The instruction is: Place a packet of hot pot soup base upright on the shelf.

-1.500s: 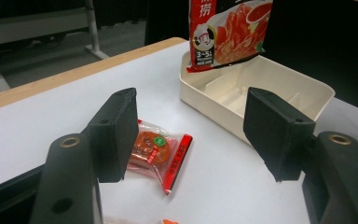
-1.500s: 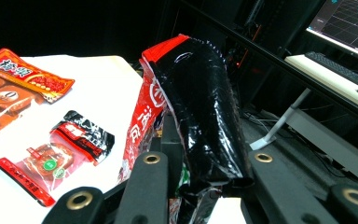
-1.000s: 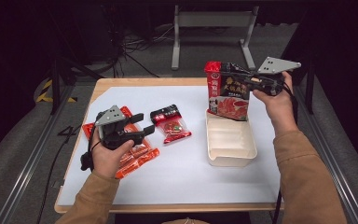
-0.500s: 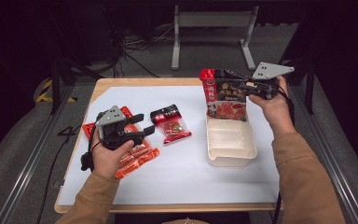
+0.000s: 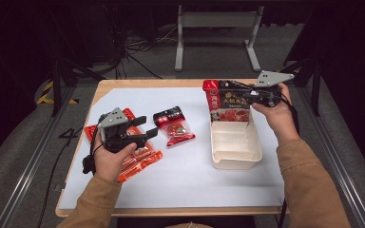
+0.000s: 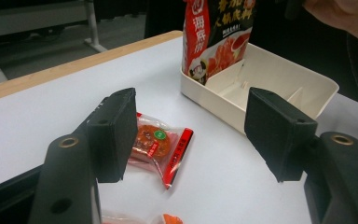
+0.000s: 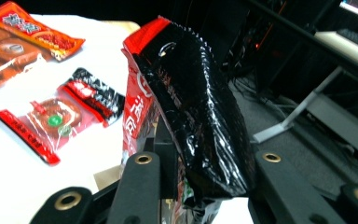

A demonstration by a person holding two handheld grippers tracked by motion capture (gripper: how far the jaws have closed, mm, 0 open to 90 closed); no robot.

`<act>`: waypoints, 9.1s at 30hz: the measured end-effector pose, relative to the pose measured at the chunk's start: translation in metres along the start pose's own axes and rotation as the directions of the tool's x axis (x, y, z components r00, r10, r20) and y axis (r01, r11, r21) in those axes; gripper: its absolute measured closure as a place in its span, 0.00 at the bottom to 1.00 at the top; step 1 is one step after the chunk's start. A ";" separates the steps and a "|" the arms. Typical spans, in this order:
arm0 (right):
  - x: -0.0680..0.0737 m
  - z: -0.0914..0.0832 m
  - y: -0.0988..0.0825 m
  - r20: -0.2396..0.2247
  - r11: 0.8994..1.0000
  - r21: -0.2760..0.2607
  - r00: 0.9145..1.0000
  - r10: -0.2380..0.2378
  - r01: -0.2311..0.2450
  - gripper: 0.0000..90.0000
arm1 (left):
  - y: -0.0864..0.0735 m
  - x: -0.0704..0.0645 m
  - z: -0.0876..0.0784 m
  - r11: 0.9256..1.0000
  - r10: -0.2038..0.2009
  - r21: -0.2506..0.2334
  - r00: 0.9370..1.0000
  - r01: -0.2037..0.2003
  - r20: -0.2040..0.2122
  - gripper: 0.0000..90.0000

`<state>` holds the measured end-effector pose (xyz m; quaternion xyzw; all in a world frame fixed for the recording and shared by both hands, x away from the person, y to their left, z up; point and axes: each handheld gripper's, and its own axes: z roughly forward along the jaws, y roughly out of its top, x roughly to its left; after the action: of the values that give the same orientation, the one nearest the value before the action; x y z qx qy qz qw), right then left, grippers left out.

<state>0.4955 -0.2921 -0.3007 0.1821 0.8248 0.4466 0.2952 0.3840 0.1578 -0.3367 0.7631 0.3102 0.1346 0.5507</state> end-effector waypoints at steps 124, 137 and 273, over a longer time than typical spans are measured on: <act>0.081 -0.077 -0.036 -0.021 0.960 0.018 0.960 0.280 -0.279 0.52 | -0.044 0.114 -0.065 0.992 -0.053 0.095 0.955 0.085 -0.293 0.39; 0.083 -0.077 -0.036 -0.025 0.962 0.030 0.962 0.273 -0.272 0.55 | -0.062 0.136 -0.078 0.989 -0.119 0.028 0.912 0.142 -0.392 0.43; 0.104 -0.070 -0.018 -0.096 0.968 -0.002 0.964 0.249 -0.251 0.57 | -0.017 0.082 -0.078 0.992 -0.119 -0.064 0.967 0.107 -0.228 1.00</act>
<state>0.3704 -0.2878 -0.3195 0.2612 0.8052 0.4941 0.1983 0.3987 0.2714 -0.3355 0.7091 0.4115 0.1988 0.5369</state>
